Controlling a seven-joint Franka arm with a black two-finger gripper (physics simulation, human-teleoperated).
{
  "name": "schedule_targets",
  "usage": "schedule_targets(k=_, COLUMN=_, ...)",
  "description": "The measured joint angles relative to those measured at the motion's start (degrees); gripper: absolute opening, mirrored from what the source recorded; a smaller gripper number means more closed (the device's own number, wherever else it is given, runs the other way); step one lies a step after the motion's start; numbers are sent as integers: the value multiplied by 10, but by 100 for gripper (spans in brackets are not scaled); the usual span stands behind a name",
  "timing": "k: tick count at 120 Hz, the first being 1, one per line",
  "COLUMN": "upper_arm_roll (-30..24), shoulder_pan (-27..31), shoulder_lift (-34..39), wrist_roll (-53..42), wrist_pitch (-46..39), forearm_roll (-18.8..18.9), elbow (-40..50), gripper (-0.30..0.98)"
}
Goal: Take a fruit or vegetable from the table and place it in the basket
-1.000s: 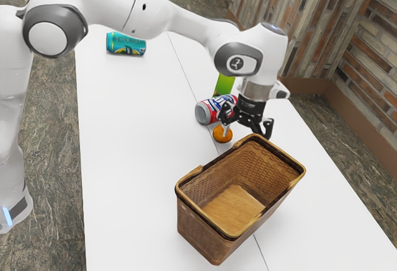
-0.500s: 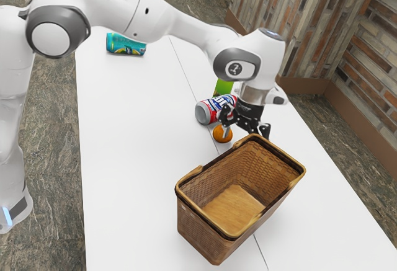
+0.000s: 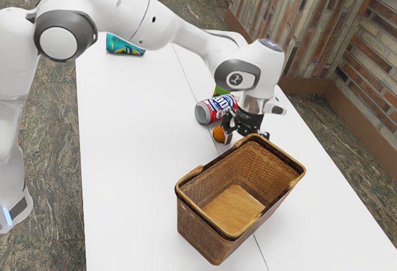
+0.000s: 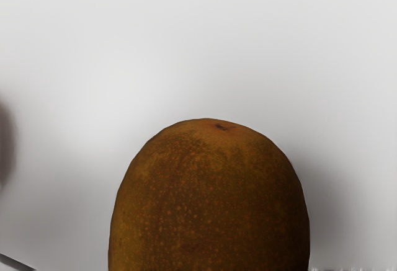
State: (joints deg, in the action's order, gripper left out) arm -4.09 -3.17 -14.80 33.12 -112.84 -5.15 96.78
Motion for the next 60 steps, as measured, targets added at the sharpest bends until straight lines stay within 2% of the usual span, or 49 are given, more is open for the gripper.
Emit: schedule_targets(k=60, upper_arm_roll=0, shoulder_pan=0, shoulder_lift=-6, wrist_roll=-25, wrist_pitch=-29, forearm_roll=-1, elbow=25, gripper=69)
